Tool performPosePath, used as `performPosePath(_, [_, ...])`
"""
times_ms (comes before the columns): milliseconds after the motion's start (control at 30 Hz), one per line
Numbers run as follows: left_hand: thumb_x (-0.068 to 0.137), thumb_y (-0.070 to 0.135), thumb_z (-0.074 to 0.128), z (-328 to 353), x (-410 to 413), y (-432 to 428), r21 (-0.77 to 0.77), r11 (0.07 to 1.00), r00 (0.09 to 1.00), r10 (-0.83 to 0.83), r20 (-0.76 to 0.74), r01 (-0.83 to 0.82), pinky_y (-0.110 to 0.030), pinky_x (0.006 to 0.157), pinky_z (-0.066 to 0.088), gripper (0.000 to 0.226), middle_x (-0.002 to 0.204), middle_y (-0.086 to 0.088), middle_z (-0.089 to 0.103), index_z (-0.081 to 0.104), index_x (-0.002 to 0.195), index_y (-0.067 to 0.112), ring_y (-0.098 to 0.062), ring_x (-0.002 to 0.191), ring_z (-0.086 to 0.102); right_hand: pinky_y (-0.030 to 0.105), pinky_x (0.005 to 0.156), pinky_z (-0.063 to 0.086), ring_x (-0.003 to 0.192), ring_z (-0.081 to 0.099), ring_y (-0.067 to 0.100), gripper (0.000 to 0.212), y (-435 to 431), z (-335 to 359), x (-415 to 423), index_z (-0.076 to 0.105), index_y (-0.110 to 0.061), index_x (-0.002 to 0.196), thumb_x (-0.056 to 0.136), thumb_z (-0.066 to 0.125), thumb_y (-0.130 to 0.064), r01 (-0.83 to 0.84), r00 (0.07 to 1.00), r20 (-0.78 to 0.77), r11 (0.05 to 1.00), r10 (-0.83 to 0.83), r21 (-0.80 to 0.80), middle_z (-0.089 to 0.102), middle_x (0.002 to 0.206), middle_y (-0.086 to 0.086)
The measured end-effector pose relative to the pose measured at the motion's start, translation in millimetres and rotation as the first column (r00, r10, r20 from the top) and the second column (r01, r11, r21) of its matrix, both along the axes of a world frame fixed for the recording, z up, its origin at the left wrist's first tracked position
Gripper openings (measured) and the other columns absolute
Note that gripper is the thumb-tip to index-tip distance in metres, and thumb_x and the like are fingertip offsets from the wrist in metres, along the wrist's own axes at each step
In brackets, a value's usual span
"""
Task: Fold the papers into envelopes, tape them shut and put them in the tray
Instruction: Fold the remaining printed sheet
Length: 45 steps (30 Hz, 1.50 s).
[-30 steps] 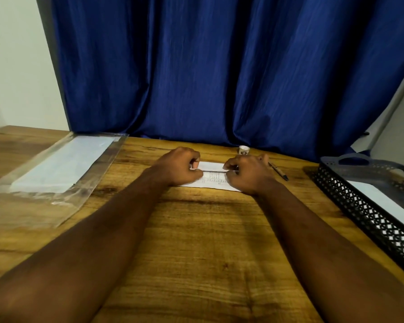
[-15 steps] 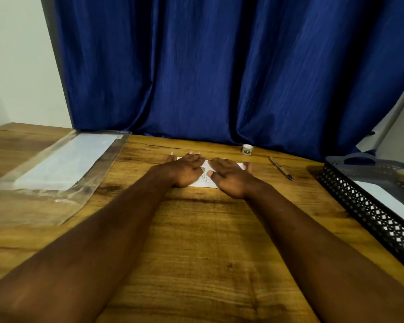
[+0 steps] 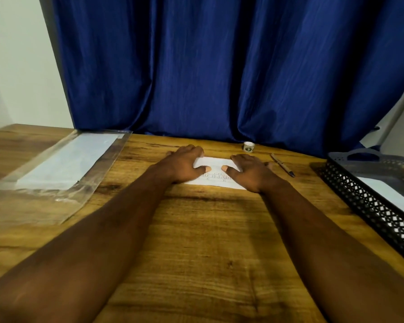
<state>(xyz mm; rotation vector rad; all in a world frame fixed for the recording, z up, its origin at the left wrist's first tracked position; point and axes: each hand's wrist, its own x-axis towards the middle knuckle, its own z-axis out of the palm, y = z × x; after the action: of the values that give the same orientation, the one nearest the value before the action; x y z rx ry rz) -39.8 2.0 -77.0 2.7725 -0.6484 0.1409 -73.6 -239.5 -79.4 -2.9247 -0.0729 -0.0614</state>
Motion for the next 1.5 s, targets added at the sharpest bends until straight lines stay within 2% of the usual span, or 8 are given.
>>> performPosePath(233, [0.086, 0.058, 0.073, 5.3, -4.8, 1.6, -0.136, 0.986, 0.976, -0.072, 0.204, 0.102, -0.048, 0.109, 0.031, 0.073, 0.144, 0.005, 0.045, 0.037, 0.146, 0.036, -0.02, 0.135, 0.038, 0.059, 0.12, 0.026, 0.147, 0.036, 0.025, 0.101, -4.9, 1.7, -4.8, 0.039, -0.031, 0.158, 0.079, 0.055, -0.092, -0.063, 0.944, 0.329, 0.983, 0.002, 0.175, 0.041, 0.156, 0.001])
performPosePath(333, [0.089, 0.049, 0.073, 7.7, -2.9, -0.8, -0.087, 0.99, 0.95, -0.082, 0.303, 0.114, -0.043, 0.106, 0.032, 0.058, 0.129, 0.007, 0.049, 0.051, 0.14, 0.031, -0.017, 0.126, 0.041, 0.053, 0.105, 0.033, 0.124, 0.047, 0.02, 0.094, -8.6, 10.1, -4.6, 0.056, -0.031, 0.142, 0.071, 0.061, -0.091, -0.049, 0.846, 0.533, 0.999, 0.03, 0.021, 0.051, 0.128, -0.005])
performPosePath(467, [0.093, 0.029, 0.07, 12.4, -6.4, -0.8, -0.129, 0.986, 0.885, -0.037, 0.463, 0.108, -0.042, 0.099, 0.029, 0.027, 0.116, 0.008, 0.055, 0.064, 0.119, 0.027, -0.015, 0.114, 0.047, 0.05, 0.108, 0.021, 0.12, 0.05, 0.017, 0.057, -3.7, 18.1, -10.6, 0.068, -0.032, 0.121, 0.077, 0.077, -0.067, -0.061, 0.84, 0.526, 0.987, 0.131, -0.148, 0.057, 0.124, -0.008])
performPosePath(567, [0.085, 0.02, 0.067, 16.7, -11.7, -0.5, -0.17, 0.975, 0.841, -0.028, 0.541, 0.141, -0.04, 0.091, 0.031, 0.018, 0.1, 0.013, 0.058, 0.062, 0.098, 0.032, -0.013, 0.097, 0.054, 0.049, 0.112, 0.017, 0.113, 0.058, 0.014, 0.018, -3.1, 22.5, -14.9, 0.065, -0.036, 0.098, 0.084, 0.077, -0.033, -0.124, 0.792, 0.585, 0.984, 0.176, -0.128, 0.064, 0.114, -0.013])
performPosePath(733, [0.084, 0.019, 0.07, 14.0, -15.4, -0.9, -0.15, 0.982, 0.935, -0.059, 0.349, 0.118, -0.043, 0.076, 0.054, 0.013, 0.09, 0.011, 0.065, 0.063, 0.09, 0.029, -0.014, 0.086, 0.06, 0.049, 0.112, 0.019, 0.093, 0.064, 0.017, 0.02, -5.3, 17.7, -14.1, 0.066, -0.035, 0.097, 0.087, 0.064, -0.018, -0.064, 0.87, 0.475, 0.985, 0.133, -0.158, 0.07, 0.087, -0.011])
performPosePath(900, [0.089, 0.026, 0.072, 9.9, -13.0, -0.9, -0.113, 0.989, 0.972, -0.069, 0.225, 0.096, -0.044, 0.075, 0.057, 0.012, 0.094, 0.01, 0.066, 0.064, 0.094, 0.033, -0.013, 0.088, 0.06, 0.056, 0.114, 0.023, 0.108, 0.062, 0.02, 0.037, -14.5, 10.8, -13.1, 0.068, -0.041, 0.12, 0.092, 0.059, -0.018, -0.062, 0.949, 0.297, 0.988, 0.102, -0.142, 0.072, 0.101, -0.01])
performPosePath(1333, [0.089, 0.02, 0.054, 13.5, -13.9, -3.5, -0.11, 0.987, 0.943, -0.077, 0.323, 0.119, -0.041, 0.066, 0.05, 0.013, 0.09, 0.009, 0.064, 0.047, 0.092, 0.03, -0.017, 0.082, 0.056, 0.06, 0.118, 0.018, 0.137, 0.05, 0.018, 0.057, 1.1, 25.1, -20.6, 0.057, -0.034, 0.145, 0.089, 0.062, -0.038, -0.106, 0.918, 0.356, 0.974, 0.173, -0.199, 0.06, 0.147, -0.007])
performPosePath(1500, [0.089, 0.049, 0.055, 11.3, -20.5, -7.3, -0.037, 0.997, 0.995, -0.064, 0.082, 0.067, -0.041, 0.071, 0.05, 0.021, 0.09, 0.005, 0.06, 0.051, 0.091, 0.029, -0.018, 0.082, 0.055, 0.067, 0.119, 0.012, 0.141, 0.047, 0.018, 0.052, 0.4, 12.5, -18.4, 0.057, -0.041, 0.148, 0.097, 0.053, -0.03, -0.13, 0.974, 0.17, 0.983, 0.152, -0.131, 0.059, 0.15, -0.009])
